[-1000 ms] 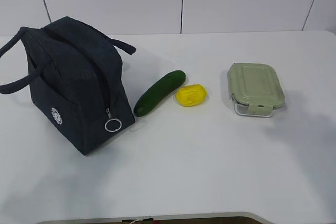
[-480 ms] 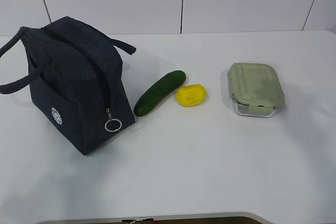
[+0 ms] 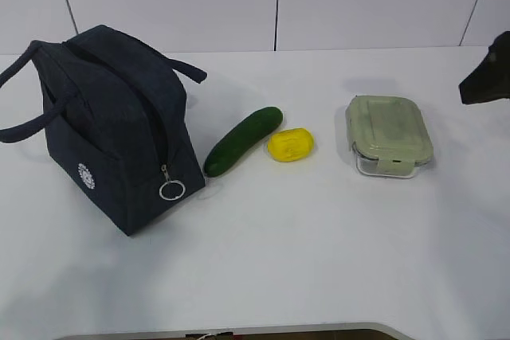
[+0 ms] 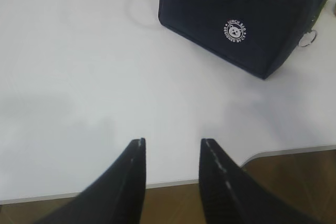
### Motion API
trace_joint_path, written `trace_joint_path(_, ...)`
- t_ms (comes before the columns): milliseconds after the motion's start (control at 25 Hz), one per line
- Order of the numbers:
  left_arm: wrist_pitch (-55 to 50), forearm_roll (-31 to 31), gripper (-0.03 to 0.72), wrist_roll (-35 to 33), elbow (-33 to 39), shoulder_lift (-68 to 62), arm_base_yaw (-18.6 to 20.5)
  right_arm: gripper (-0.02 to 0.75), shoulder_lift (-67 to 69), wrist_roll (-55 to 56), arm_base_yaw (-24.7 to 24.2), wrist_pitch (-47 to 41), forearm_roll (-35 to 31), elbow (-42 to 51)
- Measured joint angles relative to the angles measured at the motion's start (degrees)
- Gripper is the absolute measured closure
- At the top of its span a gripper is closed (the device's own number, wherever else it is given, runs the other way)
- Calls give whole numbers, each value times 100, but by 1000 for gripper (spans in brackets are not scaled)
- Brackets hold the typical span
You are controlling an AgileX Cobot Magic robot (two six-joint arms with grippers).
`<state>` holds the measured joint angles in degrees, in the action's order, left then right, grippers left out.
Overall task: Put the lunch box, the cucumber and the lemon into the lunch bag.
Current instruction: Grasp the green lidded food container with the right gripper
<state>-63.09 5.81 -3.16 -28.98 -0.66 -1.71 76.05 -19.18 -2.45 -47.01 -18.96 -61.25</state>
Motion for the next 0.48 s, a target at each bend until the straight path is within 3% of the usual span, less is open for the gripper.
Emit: trace_joint_path(480, 0, 0, 446, 0, 0, 0, 0, 202, 1203, -1733, -1076, -574, -1970, -552)
